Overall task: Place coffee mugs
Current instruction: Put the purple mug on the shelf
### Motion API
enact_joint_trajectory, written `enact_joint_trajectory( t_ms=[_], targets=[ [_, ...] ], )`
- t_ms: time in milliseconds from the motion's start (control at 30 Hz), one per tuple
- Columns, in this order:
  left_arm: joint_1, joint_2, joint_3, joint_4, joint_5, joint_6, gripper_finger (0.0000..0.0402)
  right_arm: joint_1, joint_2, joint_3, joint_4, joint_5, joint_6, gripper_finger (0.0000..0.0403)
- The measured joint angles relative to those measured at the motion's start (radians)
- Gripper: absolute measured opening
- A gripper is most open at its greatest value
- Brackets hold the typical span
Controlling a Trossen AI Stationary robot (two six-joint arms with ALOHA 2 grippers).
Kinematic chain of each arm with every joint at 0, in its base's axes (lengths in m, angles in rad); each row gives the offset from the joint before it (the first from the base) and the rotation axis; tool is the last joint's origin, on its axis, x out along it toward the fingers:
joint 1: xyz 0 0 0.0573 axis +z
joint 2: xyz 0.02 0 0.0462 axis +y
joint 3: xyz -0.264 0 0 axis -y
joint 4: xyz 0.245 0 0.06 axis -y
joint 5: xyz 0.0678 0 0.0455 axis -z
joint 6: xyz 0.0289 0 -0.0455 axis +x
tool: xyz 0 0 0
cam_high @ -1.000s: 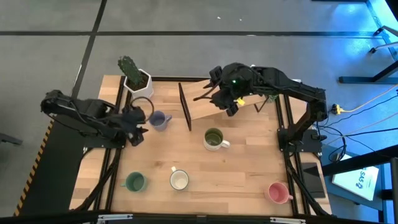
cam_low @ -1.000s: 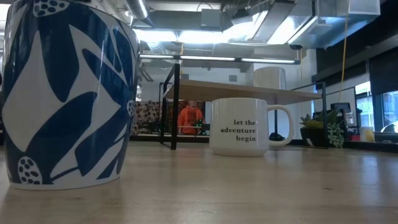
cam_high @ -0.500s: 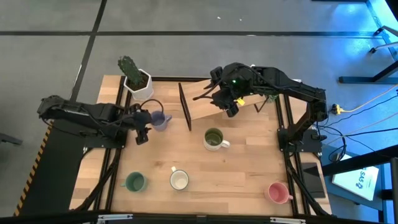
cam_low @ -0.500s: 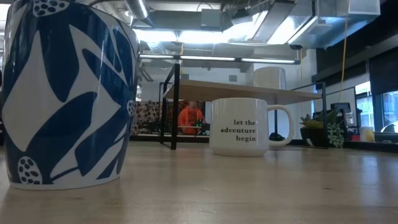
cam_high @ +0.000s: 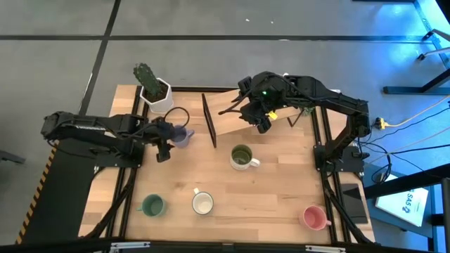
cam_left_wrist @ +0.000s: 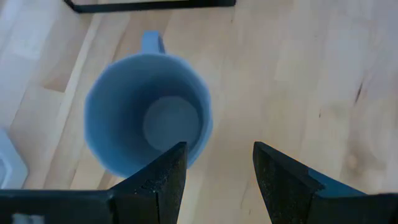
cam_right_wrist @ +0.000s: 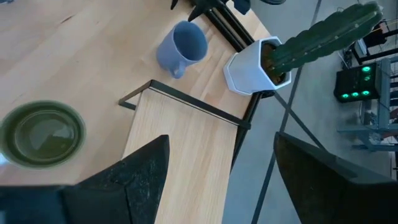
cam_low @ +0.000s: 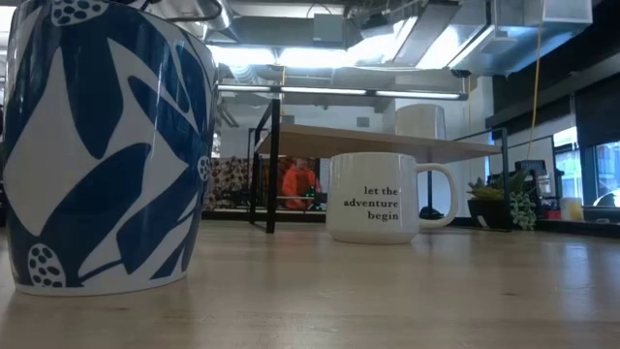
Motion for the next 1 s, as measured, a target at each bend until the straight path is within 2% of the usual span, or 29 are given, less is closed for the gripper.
enact_joint_trajectory(
  t_ms=[133,500,600,833,1000],
  targets=[
    [0.0,0.064,0.0,-0.001,-0.053,0.004,0.0179,0.0,0.0,0.0,-0.02,-0.001,0.0,0.0275],
    [0.014,0.182,0.0,0.014,-0.047,0.013,0.0169,0.0,0.0,0.0,-0.045,-0.008,0.0,0.0275],
    [0.036,0.214,0.0,0.012,-0.04,0.01,0.0138,0.0,0.0,0.0,-0.045,-0.008,0.0,0.0275],
    [0.081,0.251,0.002,0.012,-0.031,0.02,0.002,0.0,0.0,0.0,-0.045,-0.008,0.003,0.0275],
    [0.083,0.239,0.001,0.014,-0.01,0.023,0.0015,0.0,0.0,0.0,-0.043,-0.008,0.027,0.0275]
  ],
)
